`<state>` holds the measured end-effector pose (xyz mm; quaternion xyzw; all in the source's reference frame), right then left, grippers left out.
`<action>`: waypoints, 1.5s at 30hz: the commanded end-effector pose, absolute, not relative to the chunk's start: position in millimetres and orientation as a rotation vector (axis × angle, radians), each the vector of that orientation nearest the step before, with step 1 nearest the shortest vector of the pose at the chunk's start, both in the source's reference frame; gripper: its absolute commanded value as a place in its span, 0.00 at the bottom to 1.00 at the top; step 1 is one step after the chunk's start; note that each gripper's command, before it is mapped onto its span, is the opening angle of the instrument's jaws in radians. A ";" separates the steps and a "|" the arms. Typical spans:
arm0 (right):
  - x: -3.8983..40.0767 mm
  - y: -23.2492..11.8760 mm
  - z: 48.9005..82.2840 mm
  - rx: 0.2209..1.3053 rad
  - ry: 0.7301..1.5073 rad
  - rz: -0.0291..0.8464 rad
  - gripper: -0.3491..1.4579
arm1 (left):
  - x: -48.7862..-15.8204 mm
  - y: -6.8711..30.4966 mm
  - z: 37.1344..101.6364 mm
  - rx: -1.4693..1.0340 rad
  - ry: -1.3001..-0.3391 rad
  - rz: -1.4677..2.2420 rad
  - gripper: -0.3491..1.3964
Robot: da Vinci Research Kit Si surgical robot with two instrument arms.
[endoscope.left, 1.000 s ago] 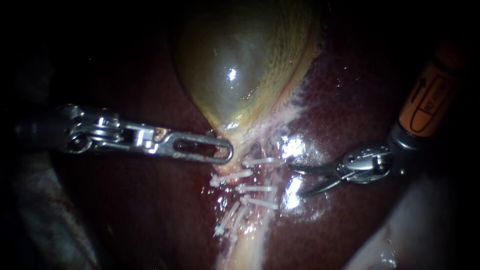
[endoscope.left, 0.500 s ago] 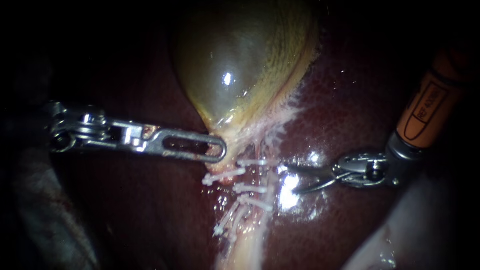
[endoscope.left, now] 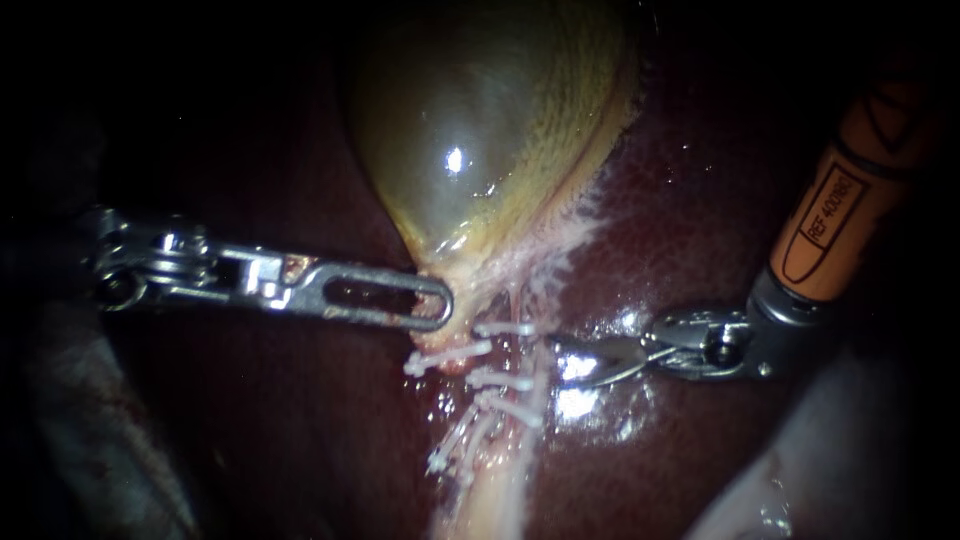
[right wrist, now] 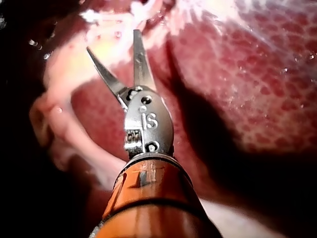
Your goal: Go to the cutting position right tube
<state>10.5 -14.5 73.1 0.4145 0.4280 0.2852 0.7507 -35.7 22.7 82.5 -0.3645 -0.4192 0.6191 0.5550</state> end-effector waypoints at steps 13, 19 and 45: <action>10.8 -15.2 74.2 0.931 0.897 0.637 0.79 | -35.7 22.6 82.0 -0.860 -0.990 1.463 0.00; 11.0 -15.1 74.7 0.937 0.888 0.641 0.77 | -35.8 22.6 81.9 -0.863 -0.990 1.461 0.00; 12.2 -14.9 76.4 0.952 0.870 0.688 0.77 | -36.1 21.9 80.6 -0.865 -0.983 1.463 0.00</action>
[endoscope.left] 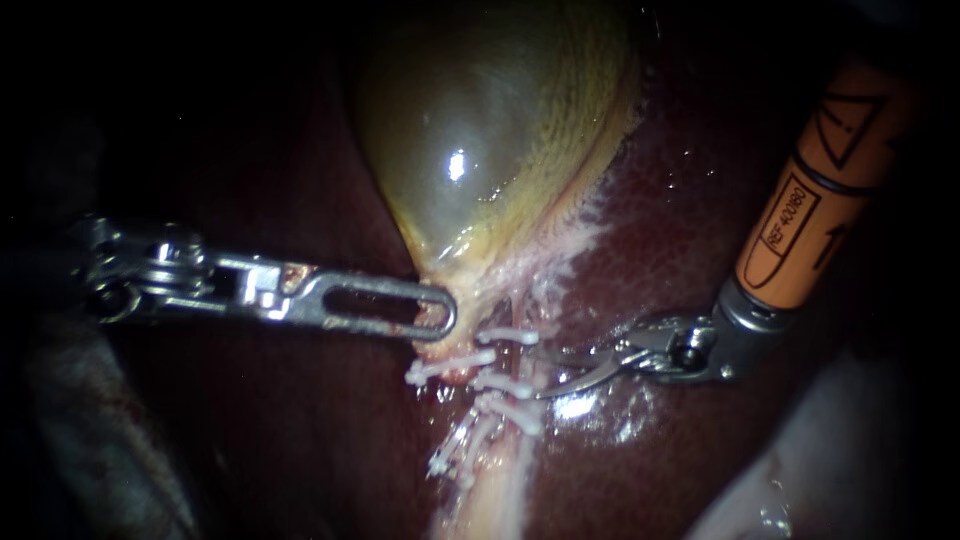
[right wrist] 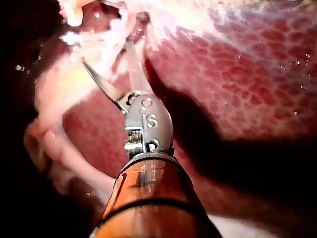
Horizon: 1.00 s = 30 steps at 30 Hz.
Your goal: Go to the cutting position right tube
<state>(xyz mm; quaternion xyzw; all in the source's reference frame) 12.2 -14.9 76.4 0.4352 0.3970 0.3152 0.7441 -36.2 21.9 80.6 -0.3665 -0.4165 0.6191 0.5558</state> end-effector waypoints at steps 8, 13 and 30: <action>12.4 -14.9 77.1 0.967 0.857 0.719 0.77 | -36.3 21.8 80.3 -0.865 -0.978 1.461 0.00; 12.5 -14.8 77.5 0.975 0.850 0.734 0.76 | -36.4 21.7 80.1 -0.864 -0.980 1.461 0.00; 14.1 -14.8 78.3 0.989 0.835 0.778 0.75 | -36.6 21.5 79.7 -0.864 -0.982 1.461 0.00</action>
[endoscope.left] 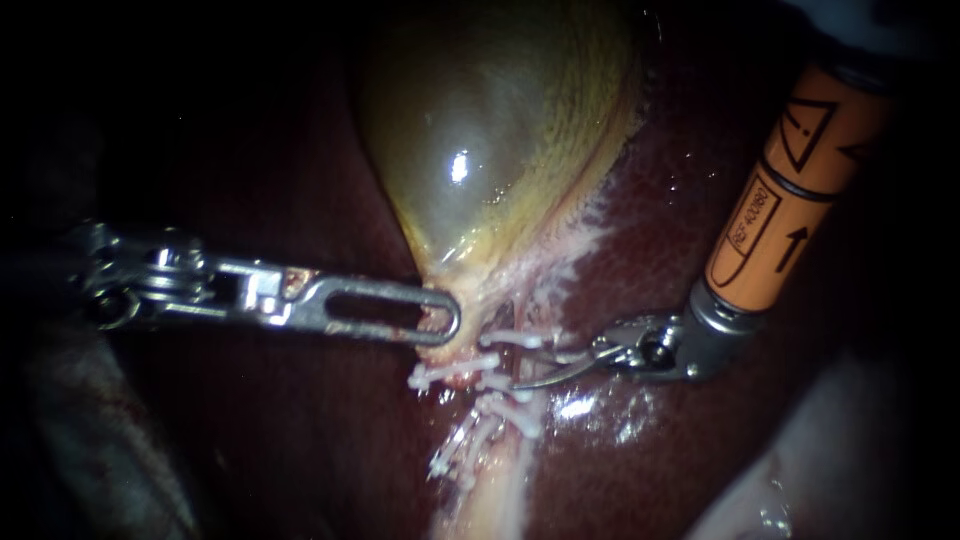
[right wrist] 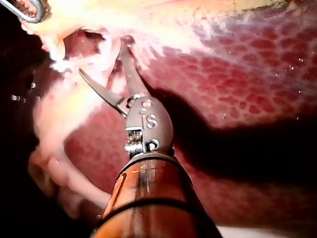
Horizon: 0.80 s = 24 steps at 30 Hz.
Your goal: Go to the cutting position right tube
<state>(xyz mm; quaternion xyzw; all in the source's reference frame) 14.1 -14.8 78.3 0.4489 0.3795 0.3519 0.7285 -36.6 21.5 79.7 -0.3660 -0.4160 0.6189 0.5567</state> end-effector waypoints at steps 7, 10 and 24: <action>14.8 -14.7 78.6 0.987 0.835 0.781 0.75 | -36.6 21.5 79.7 -0.864 -0.982 1.461 0.00; 15.0 -14.7 78.6 0.986 0.835 0.782 0.74 | -36.6 21.5 79.8 -0.864 -0.982 1.461 0.00; 15.2 -14.6 78.7 0.988 0.833 0.789 0.69 | -36.6 21.5 79.8 -0.864 -0.982 1.461 0.00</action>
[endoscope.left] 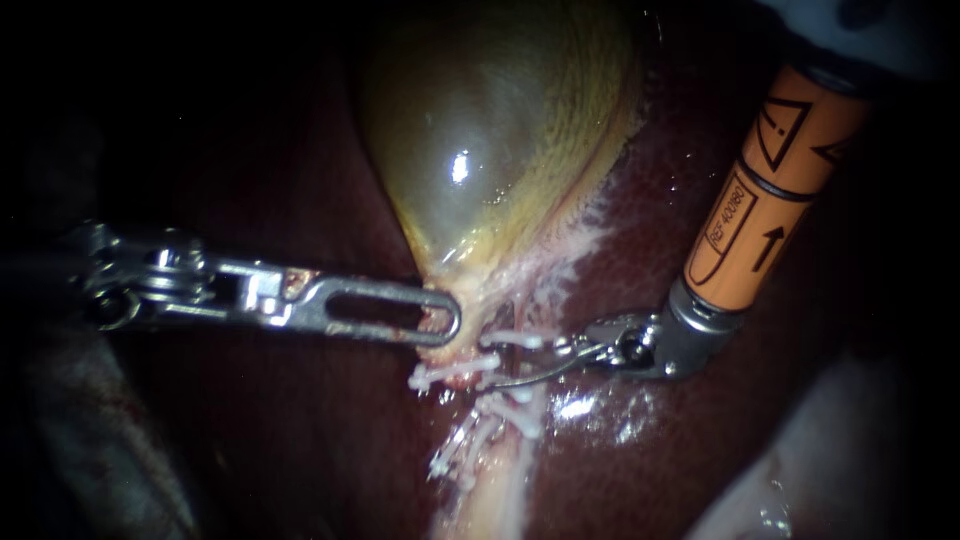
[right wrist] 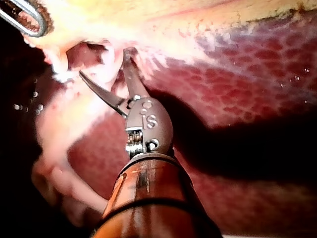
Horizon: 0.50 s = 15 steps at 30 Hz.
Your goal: Go to the cutting position right tube
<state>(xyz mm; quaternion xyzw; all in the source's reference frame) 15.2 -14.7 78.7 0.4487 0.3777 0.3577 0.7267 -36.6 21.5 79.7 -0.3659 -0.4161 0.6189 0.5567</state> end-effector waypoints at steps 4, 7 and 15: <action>15.2 -14.6 78.7 0.988 0.833 0.789 0.69 | -36.6 21.5 79.8 -0.864 -0.982 1.461 0.00; 15.2 -14.6 78.7 0.988 0.833 0.789 0.69 | -36.6 21.5 79.8 -0.864 -0.982 1.461 0.00; 15.2 -14.6 78.7 0.988 0.833 0.789 0.68 | -36.6 21.5 79.8 -0.864 -0.982 1.461 0.00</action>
